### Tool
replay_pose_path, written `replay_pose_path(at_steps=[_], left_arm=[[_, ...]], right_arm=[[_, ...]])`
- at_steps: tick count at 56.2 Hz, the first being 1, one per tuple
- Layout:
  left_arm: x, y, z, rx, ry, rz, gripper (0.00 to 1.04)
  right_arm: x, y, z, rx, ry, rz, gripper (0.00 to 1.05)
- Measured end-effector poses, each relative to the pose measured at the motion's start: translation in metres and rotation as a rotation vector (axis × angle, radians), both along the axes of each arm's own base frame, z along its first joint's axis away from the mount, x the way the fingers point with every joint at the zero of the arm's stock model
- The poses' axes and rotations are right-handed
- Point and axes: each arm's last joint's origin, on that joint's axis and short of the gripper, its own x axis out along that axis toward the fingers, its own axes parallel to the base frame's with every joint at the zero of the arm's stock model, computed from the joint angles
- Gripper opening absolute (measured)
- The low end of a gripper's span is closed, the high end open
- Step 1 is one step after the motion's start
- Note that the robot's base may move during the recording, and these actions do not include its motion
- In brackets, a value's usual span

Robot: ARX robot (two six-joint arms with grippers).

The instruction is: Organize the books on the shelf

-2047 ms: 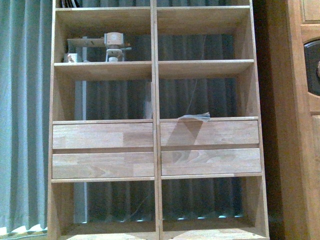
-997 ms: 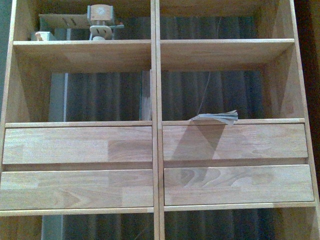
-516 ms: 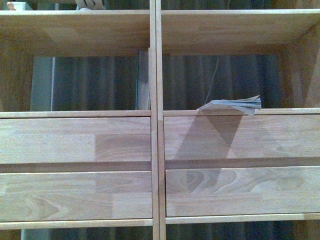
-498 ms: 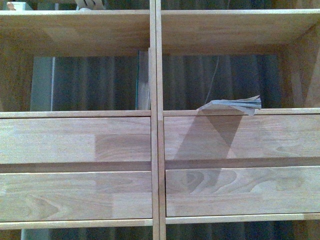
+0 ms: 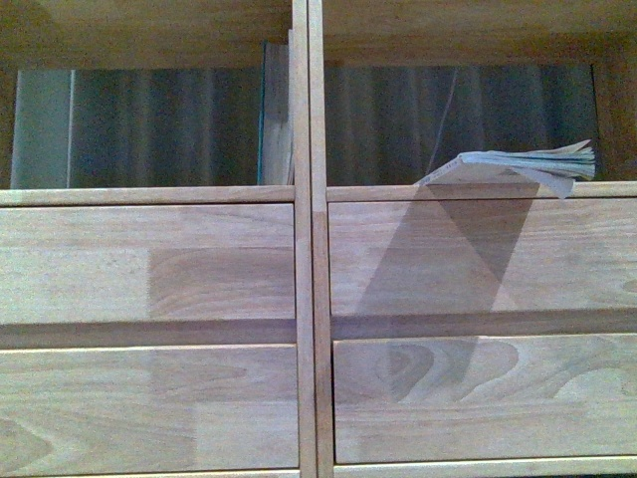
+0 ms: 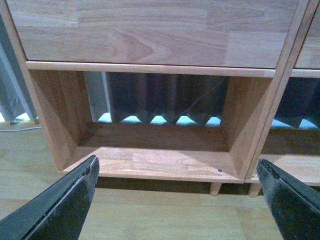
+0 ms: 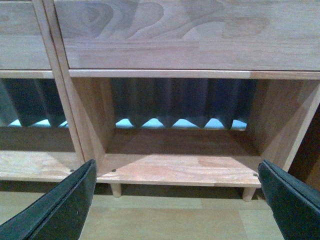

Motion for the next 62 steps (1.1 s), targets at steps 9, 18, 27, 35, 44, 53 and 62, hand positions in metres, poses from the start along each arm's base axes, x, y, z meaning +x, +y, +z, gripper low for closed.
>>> replay_pose_path(at_steps=[9,18,27,35,44,53,62], left_arm=[[0.0000,0.0000,0.0000,0.000,0.000,0.000,0.97],[0.0000,0.0000,0.0000,0.000,0.000,0.000,0.97],[0.0000,0.0000,0.0000,0.000,0.000,0.000,0.97],[0.0000,0.0000,0.0000,0.000,0.000,0.000,0.97],[0.0000,0.0000,0.0000,0.000,0.000,0.000,0.97],[0.0000,0.0000,0.0000,0.000,0.000,0.000,0.97],[0.0000,0.0000,0.0000,0.000,0.000,0.000,0.97]], right_arm=[[0.0000,0.0000,0.0000,0.000,0.000,0.000,0.98],[0.0000,0.0000,0.0000,0.000,0.000,0.000,0.98],[0.0000,0.0000,0.0000,0.000,0.000,0.000,0.98],[0.0000,0.0000,0.0000,0.000,0.000,0.000,0.98],[0.0000,0.0000,0.0000,0.000,0.000,0.000,0.98],[0.0000,0.0000,0.0000,0.000,0.000,0.000,0.98],[0.0000,0.0000,0.0000,0.000,0.000,0.000,0.98]])
